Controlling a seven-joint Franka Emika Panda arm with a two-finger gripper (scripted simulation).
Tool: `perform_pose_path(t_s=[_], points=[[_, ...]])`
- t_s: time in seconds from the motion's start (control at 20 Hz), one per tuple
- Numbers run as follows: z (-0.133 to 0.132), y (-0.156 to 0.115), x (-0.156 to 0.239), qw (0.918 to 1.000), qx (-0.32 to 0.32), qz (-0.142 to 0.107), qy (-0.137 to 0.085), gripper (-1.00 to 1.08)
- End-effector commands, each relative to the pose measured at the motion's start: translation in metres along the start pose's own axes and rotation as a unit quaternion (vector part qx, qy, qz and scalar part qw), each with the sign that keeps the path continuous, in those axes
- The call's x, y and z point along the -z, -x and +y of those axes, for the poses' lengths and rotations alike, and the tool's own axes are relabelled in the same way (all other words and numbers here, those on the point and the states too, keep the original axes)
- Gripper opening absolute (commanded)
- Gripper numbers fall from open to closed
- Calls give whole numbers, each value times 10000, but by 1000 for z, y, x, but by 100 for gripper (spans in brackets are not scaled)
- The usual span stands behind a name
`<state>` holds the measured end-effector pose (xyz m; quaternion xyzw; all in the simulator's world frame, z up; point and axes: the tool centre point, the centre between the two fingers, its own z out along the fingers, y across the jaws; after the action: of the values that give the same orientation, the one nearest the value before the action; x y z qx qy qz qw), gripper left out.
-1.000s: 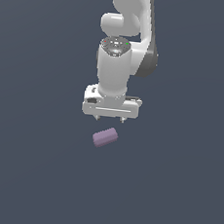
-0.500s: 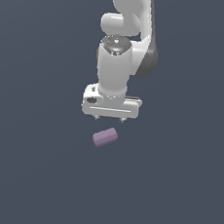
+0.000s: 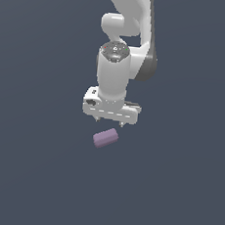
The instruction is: Pick up the object and move it to a goal position.
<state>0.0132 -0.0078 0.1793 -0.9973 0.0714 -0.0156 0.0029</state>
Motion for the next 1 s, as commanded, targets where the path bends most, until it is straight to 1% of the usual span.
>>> perform_pose_path(t_s=[0.0,0.2,0.45,0.7,0.95], points=[[0,0,-6,9996,-287,-14,-6,100],[1,0,-16,9964,-842,-40,-13,100],[3,0,-30,9878,-1558,-70,-12,100],[5,0,-44,9740,-2266,-95,0,100],[7,0,-57,9551,-2961,-113,22,100]])
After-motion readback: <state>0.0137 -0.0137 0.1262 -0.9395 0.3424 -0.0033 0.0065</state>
